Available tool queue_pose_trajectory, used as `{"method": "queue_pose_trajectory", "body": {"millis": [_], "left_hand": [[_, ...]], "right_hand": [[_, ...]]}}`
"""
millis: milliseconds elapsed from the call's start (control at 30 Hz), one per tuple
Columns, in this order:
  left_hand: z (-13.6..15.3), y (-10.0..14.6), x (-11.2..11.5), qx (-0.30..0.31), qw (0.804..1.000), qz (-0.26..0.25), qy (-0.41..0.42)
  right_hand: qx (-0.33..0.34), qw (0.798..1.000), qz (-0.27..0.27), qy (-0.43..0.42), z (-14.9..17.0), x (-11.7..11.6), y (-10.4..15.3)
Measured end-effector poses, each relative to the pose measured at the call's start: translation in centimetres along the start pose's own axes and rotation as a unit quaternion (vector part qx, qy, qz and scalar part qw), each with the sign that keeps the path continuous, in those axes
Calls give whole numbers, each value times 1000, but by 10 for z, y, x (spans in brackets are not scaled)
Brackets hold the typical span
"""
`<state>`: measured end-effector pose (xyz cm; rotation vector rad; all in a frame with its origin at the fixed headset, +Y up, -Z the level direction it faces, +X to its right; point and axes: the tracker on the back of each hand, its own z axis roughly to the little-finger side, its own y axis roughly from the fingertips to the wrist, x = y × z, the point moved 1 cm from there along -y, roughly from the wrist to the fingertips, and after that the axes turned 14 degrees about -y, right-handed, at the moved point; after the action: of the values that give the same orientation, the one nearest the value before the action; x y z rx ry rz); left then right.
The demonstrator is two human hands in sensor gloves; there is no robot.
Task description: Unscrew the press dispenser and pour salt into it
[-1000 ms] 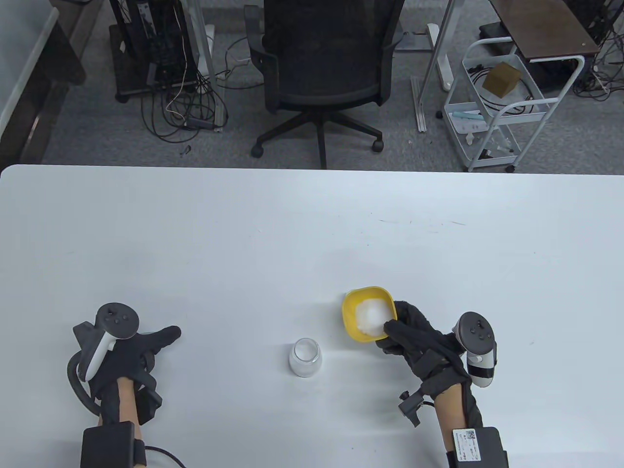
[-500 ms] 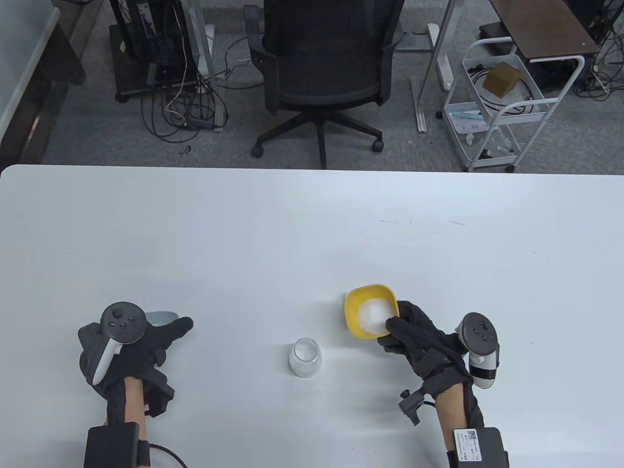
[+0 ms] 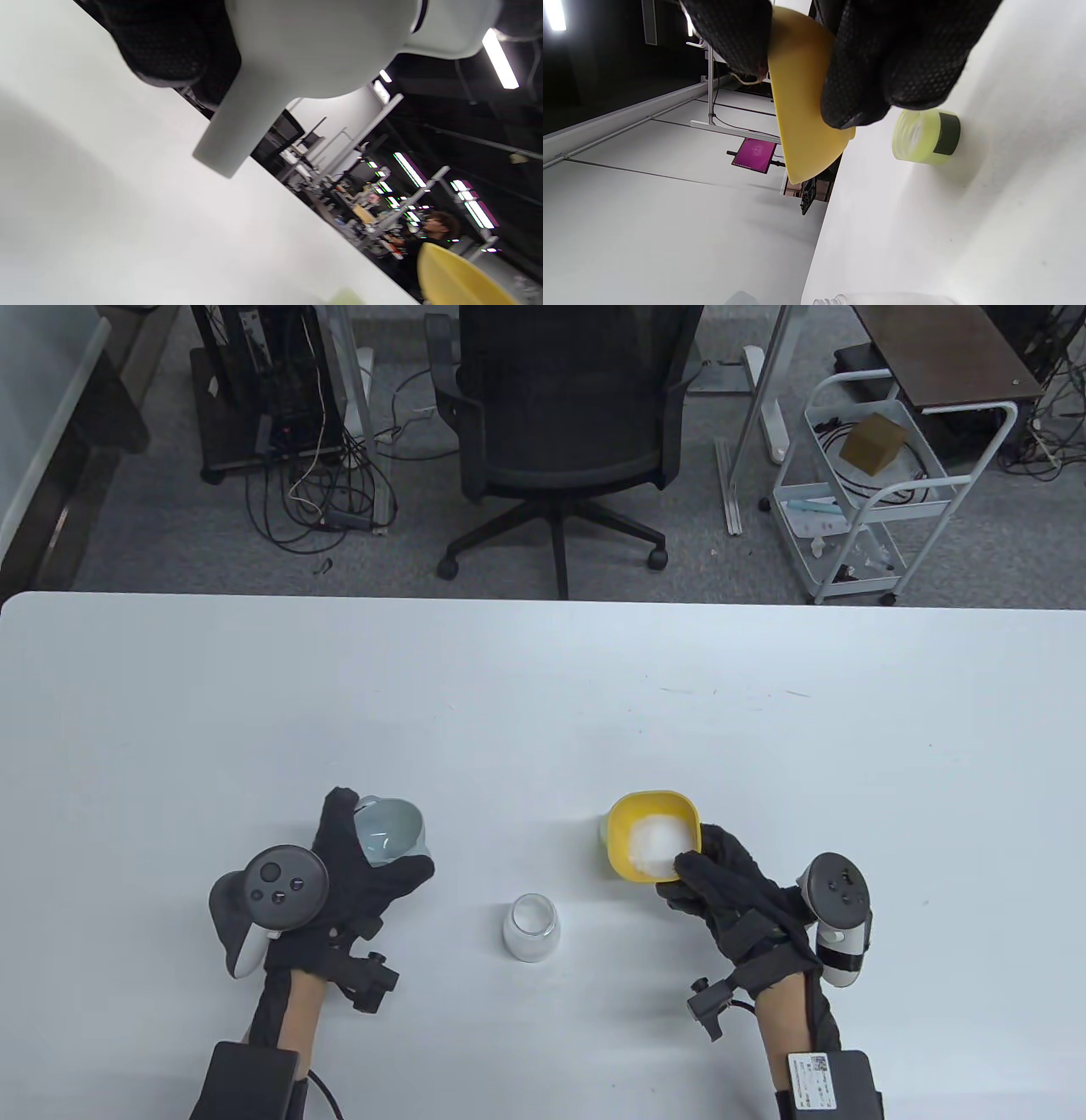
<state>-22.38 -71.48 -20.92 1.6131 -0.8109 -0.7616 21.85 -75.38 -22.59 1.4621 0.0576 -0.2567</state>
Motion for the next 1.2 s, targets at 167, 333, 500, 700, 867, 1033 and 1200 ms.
{"method": "queue_pose_trajectory", "body": {"millis": [167, 333, 500, 700, 867, 1033, 1200], "left_hand": [[-38, 1, 25, 77, 996, 19, 42], [-71, 7, 42, 136, 990, 14, 37], [-85, 10, 53, 158, 987, 11, 4], [-89, 11, 67, 175, 984, 36, -26], [-91, 13, 79, 186, 979, 53, -60], [-90, 15, 85, 193, 976, 63, -76], [-88, 17, 85, 193, 976, 64, -76]], "right_hand": [[3, 1000, -2, -3, -1, -1, 0], [6, 1000, -2, -4, -1, 0, 0], [5, 1000, 1, -8, 0, 0, 0], [6, 1000, 0, -8, 0, 0, 0], [8, 1000, 2, -12, 0, 0, 0], [9, 1000, 0, -15, -1, 0, 0], [12, 1000, -3, -13, -1, 0, 0]]}}
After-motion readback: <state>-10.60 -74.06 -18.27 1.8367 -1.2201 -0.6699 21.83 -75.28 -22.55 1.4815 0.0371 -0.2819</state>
